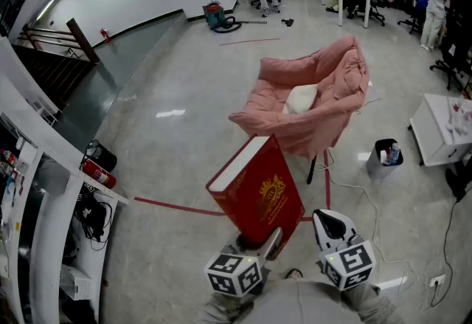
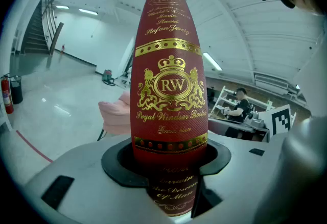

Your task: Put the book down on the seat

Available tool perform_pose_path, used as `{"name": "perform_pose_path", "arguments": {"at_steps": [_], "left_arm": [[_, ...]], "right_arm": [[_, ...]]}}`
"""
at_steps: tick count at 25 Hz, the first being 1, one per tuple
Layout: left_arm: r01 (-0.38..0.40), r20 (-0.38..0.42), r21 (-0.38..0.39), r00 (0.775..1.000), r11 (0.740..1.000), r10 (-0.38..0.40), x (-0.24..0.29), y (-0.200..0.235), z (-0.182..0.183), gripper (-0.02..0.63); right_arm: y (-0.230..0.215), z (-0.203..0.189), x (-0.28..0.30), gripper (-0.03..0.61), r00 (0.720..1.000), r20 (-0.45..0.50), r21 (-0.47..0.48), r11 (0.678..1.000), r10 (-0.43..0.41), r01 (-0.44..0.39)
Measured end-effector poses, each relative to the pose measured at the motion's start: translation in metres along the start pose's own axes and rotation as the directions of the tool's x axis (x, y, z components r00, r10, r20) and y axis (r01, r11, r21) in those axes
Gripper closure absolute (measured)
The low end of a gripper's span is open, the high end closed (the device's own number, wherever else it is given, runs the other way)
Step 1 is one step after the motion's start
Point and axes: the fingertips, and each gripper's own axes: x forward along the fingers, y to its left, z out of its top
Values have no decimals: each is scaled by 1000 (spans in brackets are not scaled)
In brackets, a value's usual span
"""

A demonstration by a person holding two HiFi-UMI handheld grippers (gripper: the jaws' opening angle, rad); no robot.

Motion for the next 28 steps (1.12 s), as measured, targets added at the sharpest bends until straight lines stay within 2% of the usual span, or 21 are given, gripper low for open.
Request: {"name": "perform_pose_path", "arguments": {"at_steps": [6, 11, 16, 21, 28], "left_arm": [[-12, 15, 28, 1000, 1000, 12, -18, -6, -6, 370], [-34, 16, 21, 999, 999, 33, -21, -8, 5, 371], [-68, 35, 22, 997, 997, 67, -31, -3, -6, 371], [-109, 17, 19, 994, 994, 109, -23, -1, -9, 371], [-157, -14, 92, 987, 983, 159, -13, 8, -4, 372]], "right_arm": [[17, -9, -9, 574, 1000, -10, -1, 1000, 14, -14], [22, 2, -10, 574, 998, -27, -6, 999, 48, -48], [35, -15, -17, 574, 997, -25, -8, 998, 67, -67], [27, -14, -17, 574, 997, -24, 27, 997, 71, -70], [31, -2, 5, 574, 995, -16, 38, 994, 99, -98]]}}
